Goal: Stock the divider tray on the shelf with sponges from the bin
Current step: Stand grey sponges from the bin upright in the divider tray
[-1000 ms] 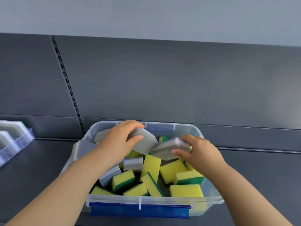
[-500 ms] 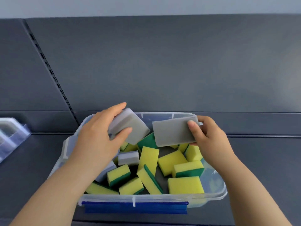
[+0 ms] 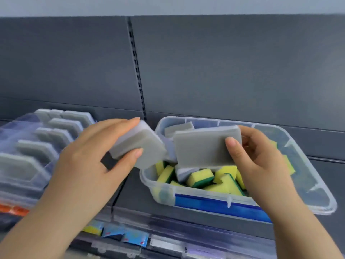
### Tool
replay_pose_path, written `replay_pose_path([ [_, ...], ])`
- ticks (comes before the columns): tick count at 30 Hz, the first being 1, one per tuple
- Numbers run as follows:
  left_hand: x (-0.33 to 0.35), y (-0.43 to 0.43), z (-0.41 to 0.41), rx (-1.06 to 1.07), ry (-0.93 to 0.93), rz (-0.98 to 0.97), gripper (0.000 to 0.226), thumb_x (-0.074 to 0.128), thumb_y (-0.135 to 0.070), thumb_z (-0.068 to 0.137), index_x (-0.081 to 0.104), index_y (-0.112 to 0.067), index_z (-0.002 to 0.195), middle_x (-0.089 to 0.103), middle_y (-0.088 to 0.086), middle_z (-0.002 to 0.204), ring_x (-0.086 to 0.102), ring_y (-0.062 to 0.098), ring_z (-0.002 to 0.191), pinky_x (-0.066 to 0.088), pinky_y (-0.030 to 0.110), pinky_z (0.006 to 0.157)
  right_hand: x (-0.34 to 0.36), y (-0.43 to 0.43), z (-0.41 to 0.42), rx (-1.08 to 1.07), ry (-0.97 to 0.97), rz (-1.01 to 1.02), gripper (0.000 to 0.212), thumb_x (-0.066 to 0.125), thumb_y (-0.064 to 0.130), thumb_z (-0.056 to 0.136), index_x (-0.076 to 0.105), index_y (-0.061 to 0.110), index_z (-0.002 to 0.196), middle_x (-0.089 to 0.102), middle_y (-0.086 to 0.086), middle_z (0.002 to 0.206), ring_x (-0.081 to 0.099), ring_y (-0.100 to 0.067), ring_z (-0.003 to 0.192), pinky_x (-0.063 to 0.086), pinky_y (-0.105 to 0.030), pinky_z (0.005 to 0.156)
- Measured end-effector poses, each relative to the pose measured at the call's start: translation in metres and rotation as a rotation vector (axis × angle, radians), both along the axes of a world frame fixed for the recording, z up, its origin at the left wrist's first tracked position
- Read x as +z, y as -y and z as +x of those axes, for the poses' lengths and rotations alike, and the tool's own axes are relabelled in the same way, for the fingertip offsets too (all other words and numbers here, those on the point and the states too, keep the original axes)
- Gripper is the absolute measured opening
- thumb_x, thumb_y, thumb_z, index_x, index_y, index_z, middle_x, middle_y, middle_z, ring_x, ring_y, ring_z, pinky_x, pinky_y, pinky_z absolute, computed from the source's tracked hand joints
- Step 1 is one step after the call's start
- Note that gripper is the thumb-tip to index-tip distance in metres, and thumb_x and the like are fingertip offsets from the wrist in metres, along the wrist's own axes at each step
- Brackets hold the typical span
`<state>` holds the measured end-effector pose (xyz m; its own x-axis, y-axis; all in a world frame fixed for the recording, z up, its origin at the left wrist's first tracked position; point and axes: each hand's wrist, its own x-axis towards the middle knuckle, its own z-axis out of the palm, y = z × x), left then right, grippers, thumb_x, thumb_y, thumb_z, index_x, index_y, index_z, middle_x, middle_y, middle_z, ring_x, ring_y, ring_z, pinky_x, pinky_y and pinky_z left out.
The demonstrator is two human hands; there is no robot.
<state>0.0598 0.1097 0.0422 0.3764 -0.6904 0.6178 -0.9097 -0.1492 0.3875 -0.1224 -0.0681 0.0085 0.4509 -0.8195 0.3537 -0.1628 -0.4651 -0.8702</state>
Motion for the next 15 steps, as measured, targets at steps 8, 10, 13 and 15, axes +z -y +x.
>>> replay_pose_path([
  [8,-0.021,-0.218,0.089,0.146,-0.072,-0.009,0.046,0.053,-0.045,0.078,0.060,-0.023,0.117,0.060,-0.011,0.115,0.047,-0.010,0.109,0.031,0.005,0.094,-0.006,-0.182,0.102,0.135,-0.038,-0.200,0.033,0.049,0.061,0.070,0.054,0.047,0.100,0.063,0.023,0.094,0.062,-0.001,0.081,0.044,-0.006,0.066],
  [10,-0.032,-0.262,0.105,0.181,-0.095,-0.012,0.044,0.053,-0.044,0.077,0.060,-0.025,0.116,0.059,-0.012,0.114,0.044,-0.015,0.108,0.030,0.004,0.093,-0.011,-0.221,0.125,0.180,-0.087,-0.245,0.036,0.050,0.062,0.074,0.053,0.047,0.106,0.063,0.019,0.091,0.060,-0.001,0.086,0.046,-0.009,0.070],
  [13,-0.041,-0.310,0.124,0.214,-0.140,-0.050,0.043,0.053,-0.044,0.077,0.061,-0.026,0.115,0.056,-0.019,0.116,0.044,-0.015,0.109,0.031,0.004,0.093,-0.010,-0.262,0.153,0.222,-0.153,-0.335,0.042,0.055,0.061,0.079,0.055,0.036,0.113,0.060,0.021,0.095,0.055,0.003,0.089,0.042,-0.007,0.074],
  [15,-0.043,-0.334,0.136,0.222,-0.173,-0.062,0.044,0.053,-0.046,0.077,0.062,-0.026,0.116,0.057,-0.018,0.117,0.047,-0.009,0.111,0.037,0.010,0.092,-0.006,-0.280,0.167,0.236,-0.173,-0.346,0.047,0.053,0.059,0.076,0.055,0.032,0.115,0.059,0.022,0.098,0.055,0.003,0.091,0.044,-0.010,0.075],
])
